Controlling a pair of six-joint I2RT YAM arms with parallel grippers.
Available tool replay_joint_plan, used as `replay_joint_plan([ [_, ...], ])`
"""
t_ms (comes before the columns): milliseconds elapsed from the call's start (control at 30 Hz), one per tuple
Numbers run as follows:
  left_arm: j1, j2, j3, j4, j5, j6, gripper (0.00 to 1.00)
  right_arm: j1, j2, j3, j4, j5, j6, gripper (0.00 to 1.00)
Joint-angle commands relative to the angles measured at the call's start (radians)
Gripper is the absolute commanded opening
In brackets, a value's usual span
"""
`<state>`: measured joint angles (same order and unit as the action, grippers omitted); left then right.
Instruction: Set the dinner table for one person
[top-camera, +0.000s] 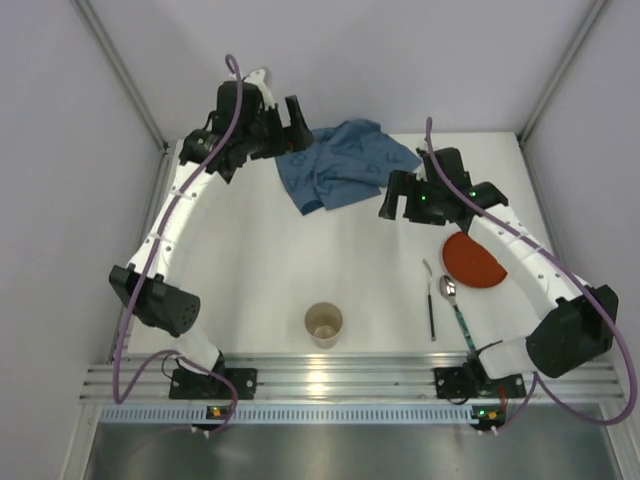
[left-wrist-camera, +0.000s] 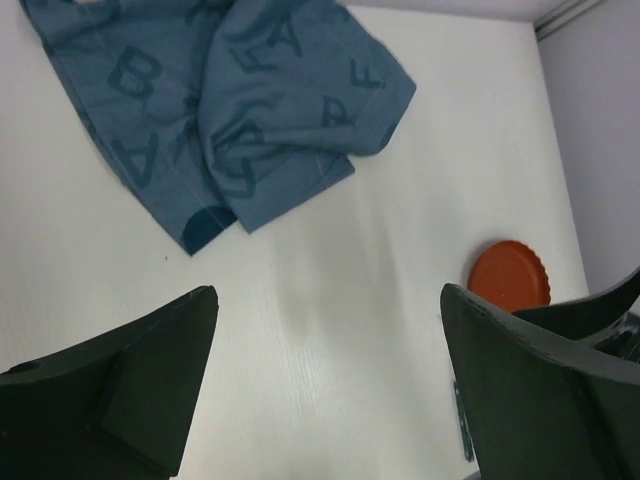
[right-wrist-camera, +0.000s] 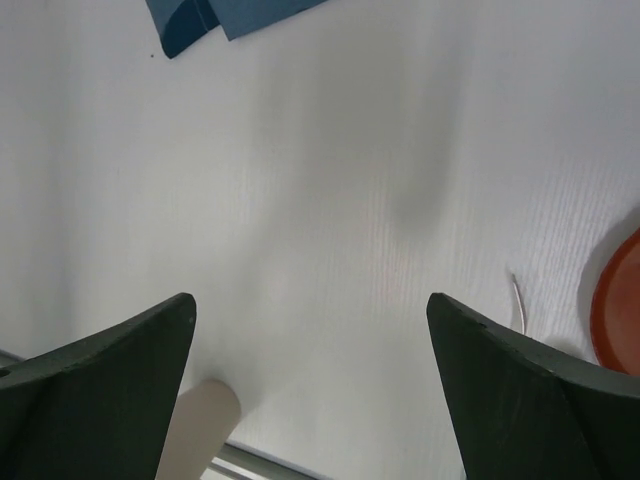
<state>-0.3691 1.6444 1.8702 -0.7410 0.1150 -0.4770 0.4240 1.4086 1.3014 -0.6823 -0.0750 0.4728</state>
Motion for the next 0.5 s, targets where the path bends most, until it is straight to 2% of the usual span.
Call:
replay_joint_plan([
  [0, 0.004, 0.084, 0.239, -0.110, -0.006, 0.046, 0.98, 0.012, -0.109, 0.021, -0.069, 0.070, -0.042, 1.00],
  [33, 0.004, 0.078, 0.256, -0.092, 0.008, 0.084, 0.98, 0.010, -0.126, 0.018, -0.083, 0.111, -0.045, 0.99],
  [100, 0.010, -0.013, 0.137, -0.022, -0.186, 0.040, 0.98, 0.012, -0.184, 0.006, -0.114, 0.121, -0.042, 1.00],
  [133, 0.044, -0.053, -0.057, 0.026, -0.271, -0.091, 0.98, 0.012, -0.209, -0.007, -0.117, 0.119, -0.042, 1.00],
  [167, 0.080, -0.090, -0.168, 0.054, -0.323, -0.163, 0.98, 0.012, -0.235, -0.022, -0.118, 0.122, -0.034, 1.00],
  [200, 0.134, -0.138, -0.263, 0.105, -0.164, -0.210, 0.98, 0.012, -0.290, -0.062, -0.118, 0.136, -0.025, 1.00],
  [233, 0.242, -0.138, -0.410, 0.241, 0.018, -0.239, 0.95, 0.012, -0.318, -0.079, -0.120, 0.159, -0.020, 1.00],
  [267, 0.268, -0.126, -0.436, 0.250, 0.103, -0.253, 0.95, 0.012, -0.344, -0.094, -0.122, 0.165, -0.016, 1.00],
  [367, 0.242, 0.041, -0.347, 0.101, -0.001, -0.210, 0.95, 0.010, -0.445, -0.129, -0.167, 0.208, -0.019, 1.00],
  [400, 0.231, 0.067, -0.329, 0.088, -0.053, -0.201, 0.94, 0.010, -0.459, -0.132, -0.177, 0.216, -0.023, 1.00],
  [467, 0.231, 0.153, -0.304, 0.089, -0.057, -0.195, 0.94, 0.010, -0.477, -0.133, -0.195, 0.230, -0.045, 1.00],
])
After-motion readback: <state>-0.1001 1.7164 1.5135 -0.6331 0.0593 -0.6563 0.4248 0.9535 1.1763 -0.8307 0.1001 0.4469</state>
